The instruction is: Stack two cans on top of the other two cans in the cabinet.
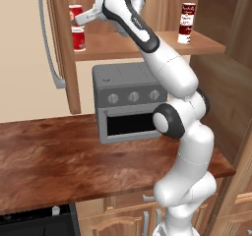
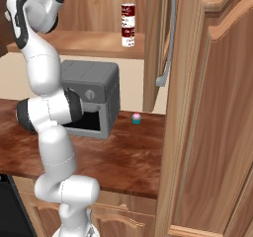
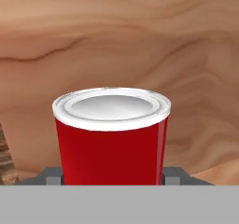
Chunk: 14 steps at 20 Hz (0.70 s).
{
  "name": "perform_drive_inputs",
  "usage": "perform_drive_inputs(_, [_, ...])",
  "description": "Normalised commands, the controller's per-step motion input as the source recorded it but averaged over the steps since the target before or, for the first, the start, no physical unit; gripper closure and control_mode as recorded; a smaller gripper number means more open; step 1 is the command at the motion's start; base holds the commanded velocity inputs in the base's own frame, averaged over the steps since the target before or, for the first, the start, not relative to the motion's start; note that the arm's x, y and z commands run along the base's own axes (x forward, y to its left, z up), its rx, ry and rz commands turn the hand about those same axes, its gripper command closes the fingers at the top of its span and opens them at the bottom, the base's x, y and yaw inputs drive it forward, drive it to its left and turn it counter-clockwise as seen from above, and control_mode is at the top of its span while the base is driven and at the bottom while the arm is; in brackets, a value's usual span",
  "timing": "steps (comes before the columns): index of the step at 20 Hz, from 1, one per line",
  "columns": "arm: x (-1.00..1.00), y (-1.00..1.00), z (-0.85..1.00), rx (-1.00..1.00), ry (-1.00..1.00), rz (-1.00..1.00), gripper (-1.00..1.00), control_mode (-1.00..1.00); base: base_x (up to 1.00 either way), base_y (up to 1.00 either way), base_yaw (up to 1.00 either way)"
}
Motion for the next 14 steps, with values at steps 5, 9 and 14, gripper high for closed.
perform_drive_inputs(5, [0.11,0.12,-0.04,0.0,0.03,0.0,1.0,-1.0,0.0,0.0,0.0])
perform_drive_inputs(9, [0.03,0.11,-0.01,0.0,0.0,0.0,1.0,-1.0,0.0,0.0,0.0])
perform_drive_inputs(14, [0.09,0.02,-0.07,-0.03,0.0,0.0,1.0,-1.0,0.0,0.0,0.0])
